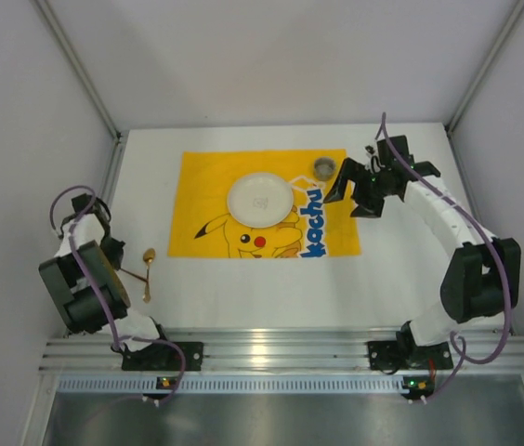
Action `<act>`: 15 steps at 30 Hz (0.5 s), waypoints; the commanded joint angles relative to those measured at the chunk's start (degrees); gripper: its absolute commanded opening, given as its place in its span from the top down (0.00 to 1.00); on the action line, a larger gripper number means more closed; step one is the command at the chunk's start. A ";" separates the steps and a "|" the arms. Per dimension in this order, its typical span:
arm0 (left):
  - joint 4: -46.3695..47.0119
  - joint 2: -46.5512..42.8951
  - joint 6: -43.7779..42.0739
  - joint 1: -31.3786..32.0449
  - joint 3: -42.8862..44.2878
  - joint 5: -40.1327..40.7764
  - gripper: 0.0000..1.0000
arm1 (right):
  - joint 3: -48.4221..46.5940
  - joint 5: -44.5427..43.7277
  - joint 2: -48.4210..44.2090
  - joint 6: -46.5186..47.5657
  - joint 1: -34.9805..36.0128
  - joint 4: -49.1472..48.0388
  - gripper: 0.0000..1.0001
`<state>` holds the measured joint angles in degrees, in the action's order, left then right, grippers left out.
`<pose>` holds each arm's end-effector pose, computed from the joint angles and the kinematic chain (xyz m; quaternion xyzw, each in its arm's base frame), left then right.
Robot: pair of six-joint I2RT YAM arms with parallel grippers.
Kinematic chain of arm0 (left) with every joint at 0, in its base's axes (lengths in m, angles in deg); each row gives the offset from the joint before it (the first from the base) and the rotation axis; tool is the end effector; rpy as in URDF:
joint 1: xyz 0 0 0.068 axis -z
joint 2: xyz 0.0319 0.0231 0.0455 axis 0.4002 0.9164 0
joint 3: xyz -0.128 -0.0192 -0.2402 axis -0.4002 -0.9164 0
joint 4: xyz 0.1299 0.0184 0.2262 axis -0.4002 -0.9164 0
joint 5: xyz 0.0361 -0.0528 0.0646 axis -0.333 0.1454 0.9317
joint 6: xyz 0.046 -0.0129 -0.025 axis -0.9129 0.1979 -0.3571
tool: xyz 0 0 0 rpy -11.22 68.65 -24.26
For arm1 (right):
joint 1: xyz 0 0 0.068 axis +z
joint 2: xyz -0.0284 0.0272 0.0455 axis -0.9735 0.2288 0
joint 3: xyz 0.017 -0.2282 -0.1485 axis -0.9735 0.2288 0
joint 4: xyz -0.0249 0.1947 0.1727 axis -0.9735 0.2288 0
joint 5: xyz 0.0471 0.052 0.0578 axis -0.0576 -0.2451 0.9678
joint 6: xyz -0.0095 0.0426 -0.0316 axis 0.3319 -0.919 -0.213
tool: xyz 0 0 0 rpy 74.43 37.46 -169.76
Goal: Set the dinner table for one person
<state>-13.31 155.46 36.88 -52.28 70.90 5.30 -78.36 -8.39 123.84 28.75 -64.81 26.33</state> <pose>0.2417 0.1434 0.1825 -0.5480 0.8170 0.1285 0.1257 0.3178 0.0820 0.2779 0.0949 0.9357 0.2850 0.1852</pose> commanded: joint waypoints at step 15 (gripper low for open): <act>-7.25 22.90 -12.94 33.42 42.84 -5.00 1.00 | 13.02 -0.11 -20.07 1.12 -7.03 0.27 0.00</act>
<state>-14.14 171.17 30.14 -24.25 106.75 0.30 -66.21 -8.57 107.56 28.97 -69.66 26.77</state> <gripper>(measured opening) 0.031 0.996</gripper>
